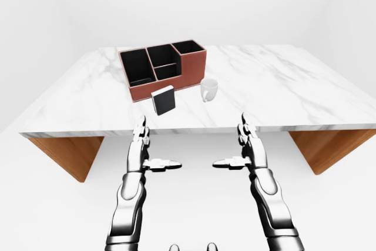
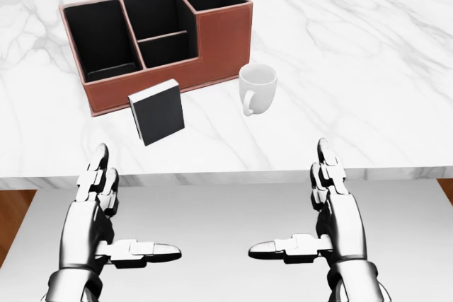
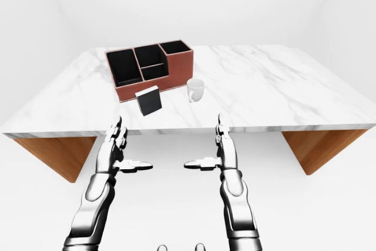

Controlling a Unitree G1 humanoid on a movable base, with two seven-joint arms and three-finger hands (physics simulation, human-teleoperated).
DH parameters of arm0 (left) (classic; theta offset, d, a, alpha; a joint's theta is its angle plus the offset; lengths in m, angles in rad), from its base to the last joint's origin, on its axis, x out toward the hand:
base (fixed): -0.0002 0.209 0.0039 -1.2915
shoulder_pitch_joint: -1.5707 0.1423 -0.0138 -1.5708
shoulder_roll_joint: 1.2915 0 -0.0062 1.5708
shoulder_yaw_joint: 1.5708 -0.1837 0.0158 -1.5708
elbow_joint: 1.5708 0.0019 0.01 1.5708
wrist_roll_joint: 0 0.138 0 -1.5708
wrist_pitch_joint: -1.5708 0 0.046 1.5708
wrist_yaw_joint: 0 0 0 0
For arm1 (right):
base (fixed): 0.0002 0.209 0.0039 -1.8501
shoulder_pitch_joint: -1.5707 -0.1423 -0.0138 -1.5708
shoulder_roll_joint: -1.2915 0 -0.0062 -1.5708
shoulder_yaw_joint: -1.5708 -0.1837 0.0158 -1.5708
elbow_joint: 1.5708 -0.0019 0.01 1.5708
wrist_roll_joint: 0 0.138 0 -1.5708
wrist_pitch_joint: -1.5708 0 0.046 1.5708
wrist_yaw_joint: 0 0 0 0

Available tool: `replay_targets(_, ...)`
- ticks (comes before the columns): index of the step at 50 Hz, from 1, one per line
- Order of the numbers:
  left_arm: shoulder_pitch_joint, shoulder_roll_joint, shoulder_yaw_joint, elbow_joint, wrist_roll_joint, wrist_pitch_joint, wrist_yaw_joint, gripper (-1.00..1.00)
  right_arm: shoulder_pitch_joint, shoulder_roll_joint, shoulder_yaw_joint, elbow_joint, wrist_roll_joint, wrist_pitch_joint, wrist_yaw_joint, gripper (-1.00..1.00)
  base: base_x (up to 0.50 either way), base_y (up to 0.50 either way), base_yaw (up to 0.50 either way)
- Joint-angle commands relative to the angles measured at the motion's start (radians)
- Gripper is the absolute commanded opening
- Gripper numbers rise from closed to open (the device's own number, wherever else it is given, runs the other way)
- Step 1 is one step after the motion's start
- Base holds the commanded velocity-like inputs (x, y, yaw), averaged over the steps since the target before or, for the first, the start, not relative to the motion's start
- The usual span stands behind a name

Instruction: Pick up the book and place it in the front compartment of the caddy.

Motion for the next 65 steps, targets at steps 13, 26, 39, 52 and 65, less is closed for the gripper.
replay_targets(13,0.03,0.014,0.03,-0.207,-0.023,0.064,-0.028,1.0,0.024,-0.01,-0.013,-0.149,0.0,0.075,0.044,1.0,0.0,0.0,0.0)
replay_targets(26,0.018,0.027,0.072,-0.388,-0.04,0.064,-0.043,1.0,0.035,-0.011,-0.01,-0.308,-0.008,0.075,0.055,1.0,0.0,0.0,0.0)
replay_targets(39,0.002,0.035,0.101,-0.432,-0.05,0.064,-0.046,1.0,0.045,-0.015,-0.02,-0.418,0.027,0.075,0.091,1.0,0.0,0.02,0.0)
replay_targets(52,0.004,0.034,0.1,-0.445,-0.048,0.064,-0.049,1.0,0.041,-0.016,-0.032,-0.511,0.04,0.075,0.093,1.0,0.0,0.5,0.0)
replay_targets(65,0.003,0.034,0.1,-0.451,-0.047,0.064,-0.049,1.0,0.039,-0.015,-0.03,-0.532,0.039,0.075,0.091,1.0,0.0,0.5,0.0)
